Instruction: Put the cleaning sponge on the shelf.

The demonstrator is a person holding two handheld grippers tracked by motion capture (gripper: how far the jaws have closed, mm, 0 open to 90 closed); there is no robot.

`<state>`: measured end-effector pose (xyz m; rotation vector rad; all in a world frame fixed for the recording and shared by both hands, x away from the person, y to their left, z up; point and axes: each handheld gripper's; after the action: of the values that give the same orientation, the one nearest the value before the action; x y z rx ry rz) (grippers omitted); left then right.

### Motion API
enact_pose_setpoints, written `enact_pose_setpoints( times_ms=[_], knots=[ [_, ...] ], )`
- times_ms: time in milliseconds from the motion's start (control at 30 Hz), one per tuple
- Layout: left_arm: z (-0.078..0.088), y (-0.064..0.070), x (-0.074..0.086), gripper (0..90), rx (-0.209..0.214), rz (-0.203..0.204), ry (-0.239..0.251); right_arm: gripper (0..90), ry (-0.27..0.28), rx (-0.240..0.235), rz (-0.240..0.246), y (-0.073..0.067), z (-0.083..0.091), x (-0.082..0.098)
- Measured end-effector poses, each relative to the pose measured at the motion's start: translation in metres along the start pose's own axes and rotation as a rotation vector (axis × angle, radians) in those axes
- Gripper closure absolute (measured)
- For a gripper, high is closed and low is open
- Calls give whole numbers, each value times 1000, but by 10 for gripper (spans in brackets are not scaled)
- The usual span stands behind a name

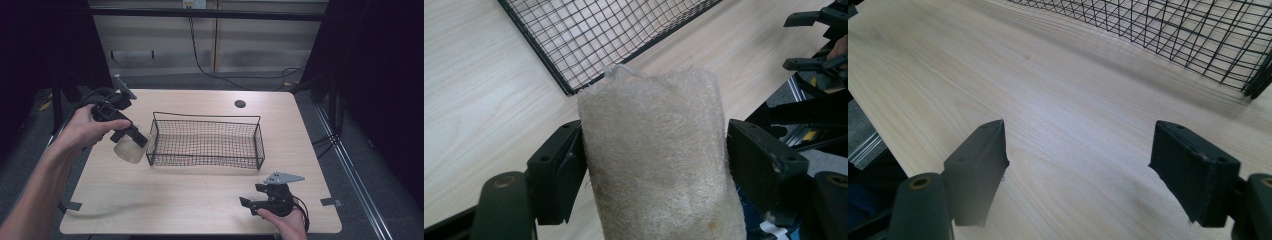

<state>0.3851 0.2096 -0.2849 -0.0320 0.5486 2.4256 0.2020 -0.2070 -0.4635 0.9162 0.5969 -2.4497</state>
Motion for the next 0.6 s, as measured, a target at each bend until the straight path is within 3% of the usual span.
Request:
enact_pose_setpoints(
  times_ms=[333,600],
  knots=[
    [-8,4,-20,263,-10,27,-5,217,2,-2,1,0,0,0],
    [-14,7,-37,263,-60,74,-18,217,-1,-2,3,-1,0,1]
  ],
)
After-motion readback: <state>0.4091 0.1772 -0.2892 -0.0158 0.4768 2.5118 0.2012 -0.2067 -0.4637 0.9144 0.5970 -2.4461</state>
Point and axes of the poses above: each handheld gripper's, and its own axes: z roughly backward along the jaws, x roughly out of its underside, y roughly to its right, and after that the axes turned 2 degrees about -y, right-handed
